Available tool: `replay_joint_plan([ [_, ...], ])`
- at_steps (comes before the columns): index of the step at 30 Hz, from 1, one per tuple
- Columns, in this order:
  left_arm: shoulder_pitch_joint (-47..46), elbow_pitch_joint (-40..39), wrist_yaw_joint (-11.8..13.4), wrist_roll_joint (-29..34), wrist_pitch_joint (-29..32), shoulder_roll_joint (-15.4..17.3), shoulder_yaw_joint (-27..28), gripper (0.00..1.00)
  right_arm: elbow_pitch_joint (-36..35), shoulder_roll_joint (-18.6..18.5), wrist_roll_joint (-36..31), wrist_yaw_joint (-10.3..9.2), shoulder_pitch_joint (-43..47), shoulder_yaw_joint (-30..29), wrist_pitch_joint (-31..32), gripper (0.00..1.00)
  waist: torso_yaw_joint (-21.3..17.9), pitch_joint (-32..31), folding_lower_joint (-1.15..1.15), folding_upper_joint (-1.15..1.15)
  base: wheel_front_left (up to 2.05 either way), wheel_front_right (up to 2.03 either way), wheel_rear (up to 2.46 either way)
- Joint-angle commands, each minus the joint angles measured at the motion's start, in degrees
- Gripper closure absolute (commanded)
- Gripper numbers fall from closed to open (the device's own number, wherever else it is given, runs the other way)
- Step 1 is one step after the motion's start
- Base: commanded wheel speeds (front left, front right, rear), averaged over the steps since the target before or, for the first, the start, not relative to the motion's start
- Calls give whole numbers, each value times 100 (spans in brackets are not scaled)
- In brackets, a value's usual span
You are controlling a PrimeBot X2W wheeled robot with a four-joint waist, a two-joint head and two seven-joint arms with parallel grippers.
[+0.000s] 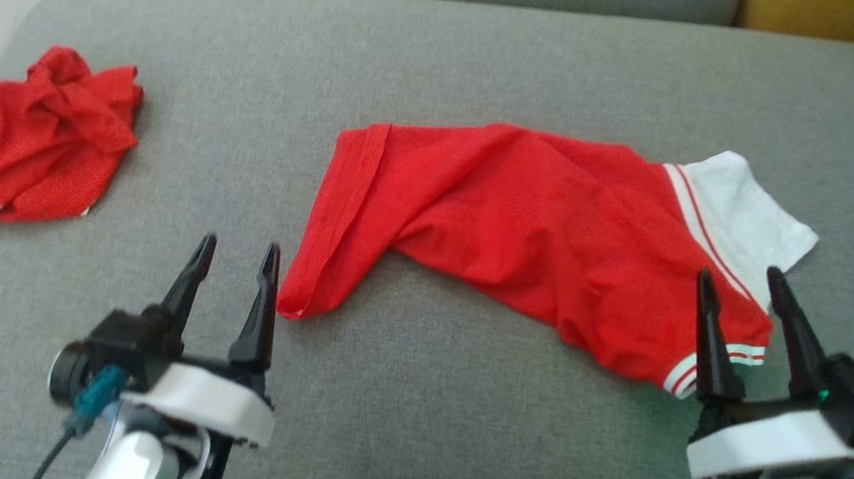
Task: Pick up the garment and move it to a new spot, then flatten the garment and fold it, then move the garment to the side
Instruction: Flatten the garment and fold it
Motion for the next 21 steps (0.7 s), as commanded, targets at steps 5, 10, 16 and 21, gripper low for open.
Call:
replay_joint_plan([
  [5,134,-178,75,56,-41,225,240,0,-276,44,-42,-4,232,142,-97,0,-118,-295,0,0,0,0,0],
  [10,308,-275,126,52,34,295,226,0,-400,72,-36,-4,468,99,-69,0,-159,-415,0,0,0,0,0],
  [16,374,-379,158,68,112,371,201,0,-509,84,-50,-4,597,79,-3,0,-186,-438,0,0,0,0,0],
  [21,375,-415,183,70,136,382,176,0,-541,87,-33,-4,587,81,23,0,-189,-429,0,0,0,0,0],
])
